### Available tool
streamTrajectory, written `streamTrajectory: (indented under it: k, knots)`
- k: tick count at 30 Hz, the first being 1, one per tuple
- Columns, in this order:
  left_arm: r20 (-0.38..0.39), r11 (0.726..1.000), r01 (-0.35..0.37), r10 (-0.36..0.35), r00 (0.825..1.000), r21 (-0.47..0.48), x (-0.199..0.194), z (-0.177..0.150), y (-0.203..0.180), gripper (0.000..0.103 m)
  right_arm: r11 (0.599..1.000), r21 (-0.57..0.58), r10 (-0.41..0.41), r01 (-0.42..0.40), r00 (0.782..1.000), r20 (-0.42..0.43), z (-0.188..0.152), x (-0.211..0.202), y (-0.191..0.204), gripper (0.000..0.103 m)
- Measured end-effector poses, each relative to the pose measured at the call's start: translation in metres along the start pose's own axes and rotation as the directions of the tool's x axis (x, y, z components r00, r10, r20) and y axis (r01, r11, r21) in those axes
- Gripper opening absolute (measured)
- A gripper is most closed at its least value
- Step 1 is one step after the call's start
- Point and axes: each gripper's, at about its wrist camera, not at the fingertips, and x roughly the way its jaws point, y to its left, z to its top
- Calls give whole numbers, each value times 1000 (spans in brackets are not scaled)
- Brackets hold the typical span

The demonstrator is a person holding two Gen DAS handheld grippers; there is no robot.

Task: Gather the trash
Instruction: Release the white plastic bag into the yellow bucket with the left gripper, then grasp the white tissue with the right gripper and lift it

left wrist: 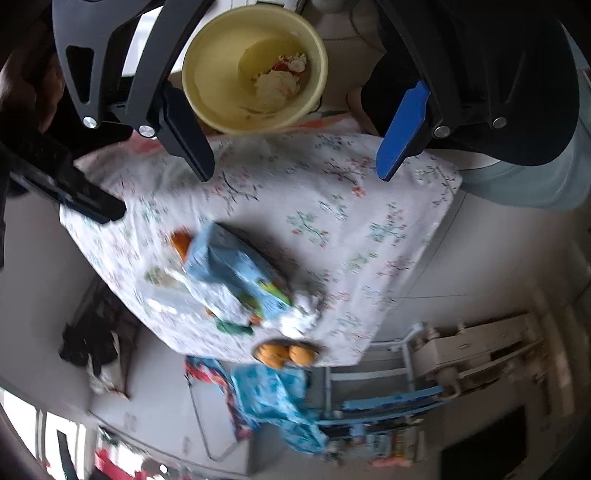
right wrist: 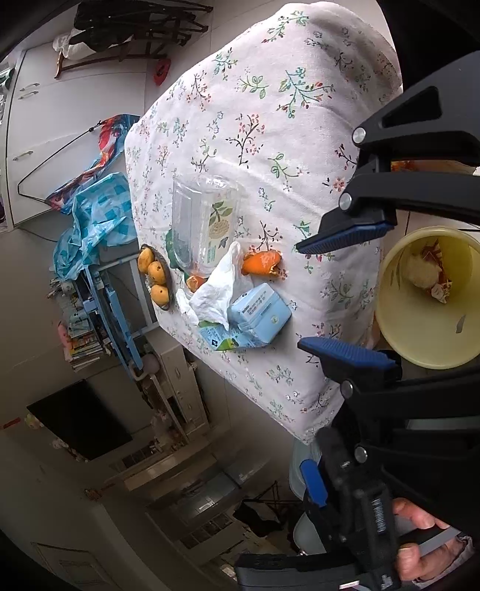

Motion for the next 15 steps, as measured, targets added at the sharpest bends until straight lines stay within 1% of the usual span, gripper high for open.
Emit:
streamTrajectory:
  k: [2,6,15]
  knots:
    - [33,999,-18,19,999,-30,-2,2,6,90,1000,-5,-3,3,1000,0,-1,1,0,46]
    - [60,997,-27,31,998,-68,-3,4,12,91,1000,-11,-7,7,1000,1,-1,2,1,47]
    - [83,997,-46,51,995,-58,-4,2,11,93,999,-42,-13,13,1000,-1,-2,5,7,50]
